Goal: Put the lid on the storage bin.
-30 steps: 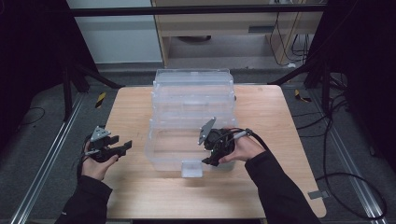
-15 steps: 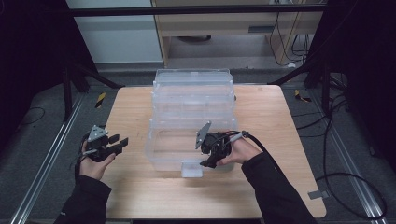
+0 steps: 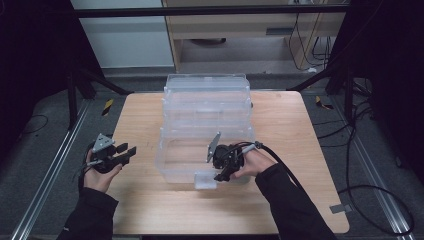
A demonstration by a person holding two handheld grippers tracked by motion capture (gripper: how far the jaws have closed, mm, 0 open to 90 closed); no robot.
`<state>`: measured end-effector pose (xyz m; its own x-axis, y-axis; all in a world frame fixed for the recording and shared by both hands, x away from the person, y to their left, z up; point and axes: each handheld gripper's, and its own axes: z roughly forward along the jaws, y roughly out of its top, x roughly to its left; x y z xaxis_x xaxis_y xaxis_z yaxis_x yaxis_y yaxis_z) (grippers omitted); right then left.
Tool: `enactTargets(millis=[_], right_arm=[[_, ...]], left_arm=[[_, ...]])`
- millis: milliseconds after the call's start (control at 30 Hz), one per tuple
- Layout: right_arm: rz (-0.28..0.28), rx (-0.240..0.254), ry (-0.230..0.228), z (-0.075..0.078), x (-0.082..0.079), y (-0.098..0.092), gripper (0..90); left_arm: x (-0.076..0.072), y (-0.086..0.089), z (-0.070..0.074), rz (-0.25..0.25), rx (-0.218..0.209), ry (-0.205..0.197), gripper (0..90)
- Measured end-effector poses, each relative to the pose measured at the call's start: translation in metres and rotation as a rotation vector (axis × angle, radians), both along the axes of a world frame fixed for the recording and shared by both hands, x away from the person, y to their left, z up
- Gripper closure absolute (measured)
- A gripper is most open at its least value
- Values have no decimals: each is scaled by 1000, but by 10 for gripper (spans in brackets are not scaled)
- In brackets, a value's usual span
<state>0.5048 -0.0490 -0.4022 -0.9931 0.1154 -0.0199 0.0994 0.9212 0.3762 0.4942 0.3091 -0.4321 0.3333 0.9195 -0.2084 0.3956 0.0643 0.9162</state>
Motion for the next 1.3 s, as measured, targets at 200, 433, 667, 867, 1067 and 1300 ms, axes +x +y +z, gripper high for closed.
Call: enactTargets(millis=[200,433,667,867,1067,1300], right_arm=[[4,-29,18,1,2,3,581],[23,-68,51,2,3,10,666],[12,-74,65,2,3,10,668],[14,-73,56,1,2,10,669],[15,-81,55,2,1,10,670],[20,-84,48,2,1,10,669]], left_arm=[[1,-3,2,14,-31,-23,554],[1,-2,3,-10,-36,-18,502],[0,-4,11,-19,-51,-40,447],[2,-8,21,-40,-64,-52,407],[2,-10,33,-87,-99,-66,386],[9,-20,46,-143,-102,-91,366]])
